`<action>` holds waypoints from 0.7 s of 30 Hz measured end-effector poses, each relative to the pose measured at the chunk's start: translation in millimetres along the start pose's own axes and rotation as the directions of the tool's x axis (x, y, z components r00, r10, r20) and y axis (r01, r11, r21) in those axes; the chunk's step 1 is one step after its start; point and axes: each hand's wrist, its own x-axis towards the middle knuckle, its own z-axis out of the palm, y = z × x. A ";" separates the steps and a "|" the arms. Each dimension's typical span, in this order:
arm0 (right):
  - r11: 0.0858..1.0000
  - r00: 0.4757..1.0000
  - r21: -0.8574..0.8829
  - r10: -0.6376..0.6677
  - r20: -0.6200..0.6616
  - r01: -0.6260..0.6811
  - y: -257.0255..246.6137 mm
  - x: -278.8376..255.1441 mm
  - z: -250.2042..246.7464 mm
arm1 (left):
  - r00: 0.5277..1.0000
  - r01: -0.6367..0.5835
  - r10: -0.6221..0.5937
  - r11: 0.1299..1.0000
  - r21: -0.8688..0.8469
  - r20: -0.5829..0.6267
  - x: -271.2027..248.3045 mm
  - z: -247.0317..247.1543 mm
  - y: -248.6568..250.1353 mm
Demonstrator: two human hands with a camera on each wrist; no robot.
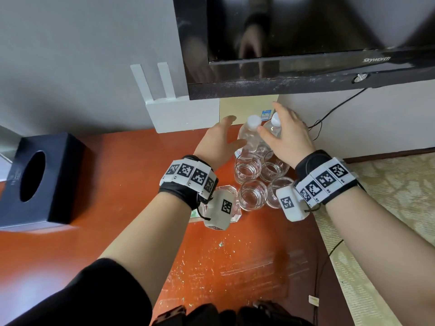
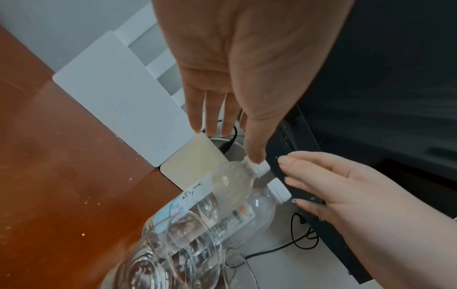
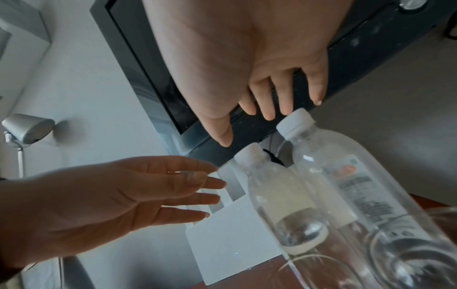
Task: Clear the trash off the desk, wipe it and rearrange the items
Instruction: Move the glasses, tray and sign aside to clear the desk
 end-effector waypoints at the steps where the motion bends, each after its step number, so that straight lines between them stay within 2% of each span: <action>1: 0.999 1.000 -0.033 -0.028 -0.010 0.028 -4.2 -1.9 -0.7 | 1.000 0.002 -0.002 1.000 -0.005 -0.008 -4.9 -3.2 -0.8; 3: 0.994 0.997 -0.074 -0.079 -0.022 0.077 -13.3 -5.4 -1.0 | 1.000 0.011 -0.012 1.000 -0.015 -0.028 -15.6 -9.6 -3.2; 9: 0.988 0.987 0.001 -0.157 0.031 0.157 -50.7 -27.8 5.8 | 0.997 0.022 -0.020 0.999 0.031 -0.077 -50.9 -30.3 -10.7; 15: 0.955 0.943 -0.028 -0.286 0.172 0.295 -91.1 -52.1 17.0 | 0.990 0.097 -0.088 0.992 0.079 -0.114 -87.2 -58.2 -25.4; 21: 0.935 0.878 -0.035 -0.318 0.357 0.353 -132.1 -71.9 29.8 | 0.976 0.190 -0.171 0.971 0.142 -0.136 -136.1 -88.1 -56.5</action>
